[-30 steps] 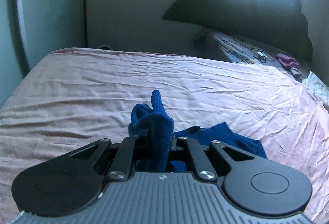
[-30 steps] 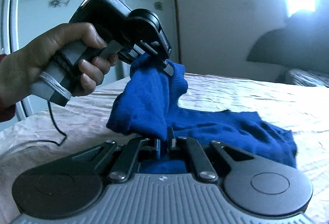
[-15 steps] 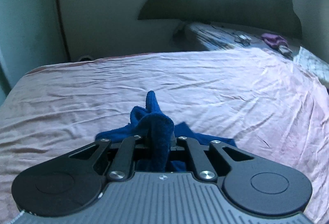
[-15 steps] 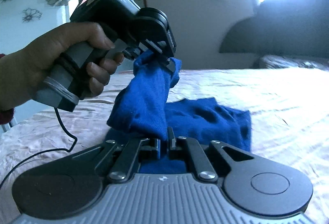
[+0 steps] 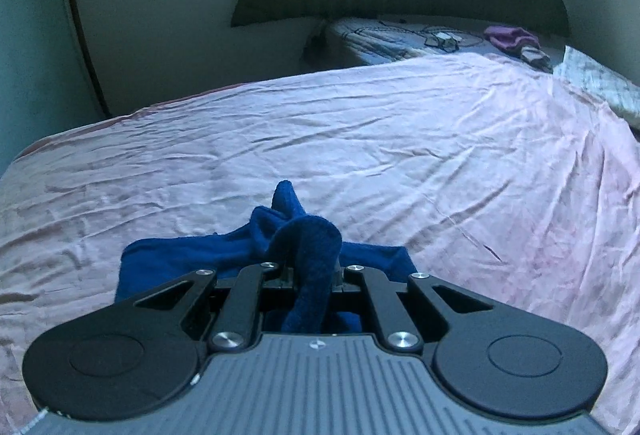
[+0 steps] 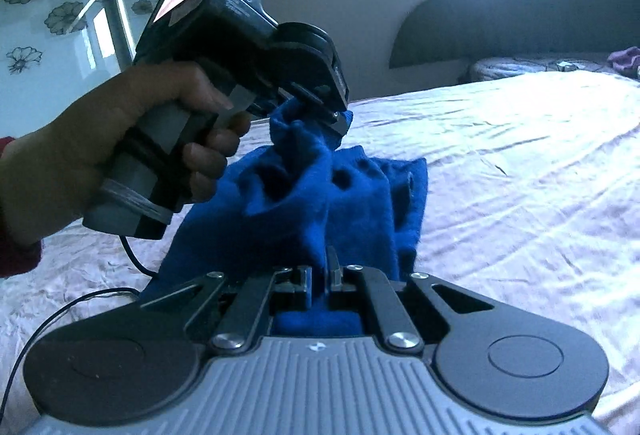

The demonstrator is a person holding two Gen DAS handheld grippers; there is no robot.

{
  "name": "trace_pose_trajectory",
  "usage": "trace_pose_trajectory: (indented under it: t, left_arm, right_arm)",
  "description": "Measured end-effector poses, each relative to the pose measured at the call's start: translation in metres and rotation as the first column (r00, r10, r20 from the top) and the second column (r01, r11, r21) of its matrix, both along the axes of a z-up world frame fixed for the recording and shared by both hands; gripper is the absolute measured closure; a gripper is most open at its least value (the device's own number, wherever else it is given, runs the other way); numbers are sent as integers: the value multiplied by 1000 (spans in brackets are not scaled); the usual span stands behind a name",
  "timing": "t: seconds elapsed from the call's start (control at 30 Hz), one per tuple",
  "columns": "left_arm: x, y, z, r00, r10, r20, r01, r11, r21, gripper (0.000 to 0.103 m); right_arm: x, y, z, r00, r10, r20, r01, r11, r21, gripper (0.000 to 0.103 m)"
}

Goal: Fold small clothes

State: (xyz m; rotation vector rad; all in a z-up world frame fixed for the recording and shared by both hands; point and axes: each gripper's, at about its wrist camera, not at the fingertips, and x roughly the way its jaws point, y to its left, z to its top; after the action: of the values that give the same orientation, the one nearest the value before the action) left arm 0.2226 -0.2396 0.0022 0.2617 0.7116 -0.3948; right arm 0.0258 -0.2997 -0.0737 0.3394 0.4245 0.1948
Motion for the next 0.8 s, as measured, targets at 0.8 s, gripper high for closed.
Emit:
trace_pose_trajectory:
  t: [0.8]
  left_arm:
    - [-1, -21, -18, 999, -25, -22, 26, 999, 43, 91]
  right_arm:
    - [-1, -16, -7, 999, 22, -31, -18, 995, 99, 98]
